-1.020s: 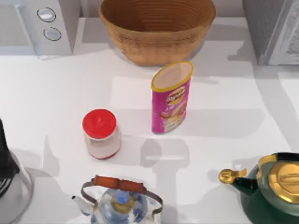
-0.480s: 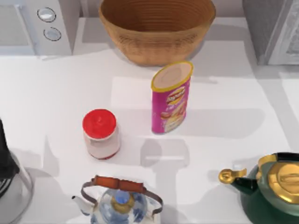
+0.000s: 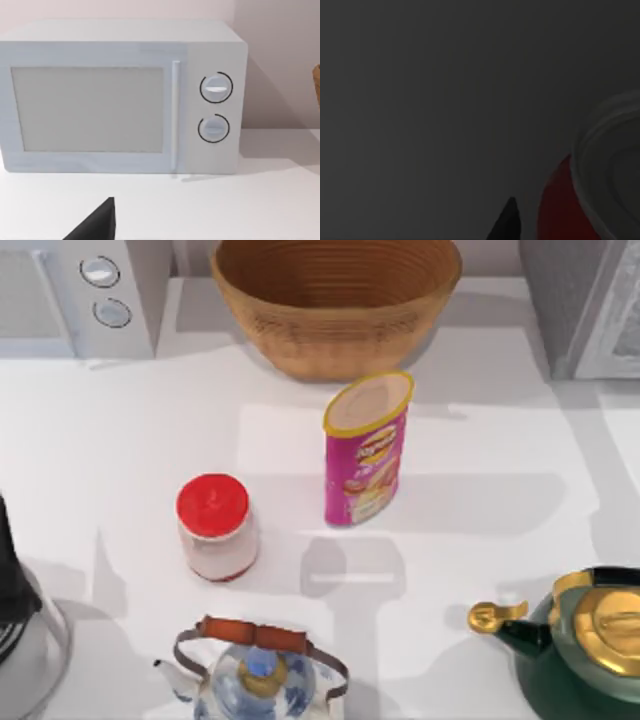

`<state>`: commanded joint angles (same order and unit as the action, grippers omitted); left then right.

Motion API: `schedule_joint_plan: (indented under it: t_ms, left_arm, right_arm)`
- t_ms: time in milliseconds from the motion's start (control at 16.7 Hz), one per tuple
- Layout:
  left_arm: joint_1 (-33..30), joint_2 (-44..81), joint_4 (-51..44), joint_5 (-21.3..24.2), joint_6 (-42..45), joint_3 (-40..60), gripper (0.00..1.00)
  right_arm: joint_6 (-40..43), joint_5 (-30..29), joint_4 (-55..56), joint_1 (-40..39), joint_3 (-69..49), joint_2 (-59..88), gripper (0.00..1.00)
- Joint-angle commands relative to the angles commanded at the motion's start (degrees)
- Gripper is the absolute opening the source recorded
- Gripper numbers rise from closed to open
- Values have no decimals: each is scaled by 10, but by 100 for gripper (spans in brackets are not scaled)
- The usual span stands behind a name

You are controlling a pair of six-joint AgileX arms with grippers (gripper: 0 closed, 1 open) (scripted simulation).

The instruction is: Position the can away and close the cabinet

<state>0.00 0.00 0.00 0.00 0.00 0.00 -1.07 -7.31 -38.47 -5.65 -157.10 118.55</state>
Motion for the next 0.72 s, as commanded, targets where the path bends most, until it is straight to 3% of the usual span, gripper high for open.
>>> schedule_joint_plan:
  t_ms: [360, 720]
  left_arm:
    - [0, 0, 0, 0, 0, 0, 100]
    - [0, 0, 0, 0, 0, 0, 100]
  right_arm:
    - [0, 1, -4, 1, -11, 11, 0]
    - [0, 1, -4, 1, -11, 11, 45]
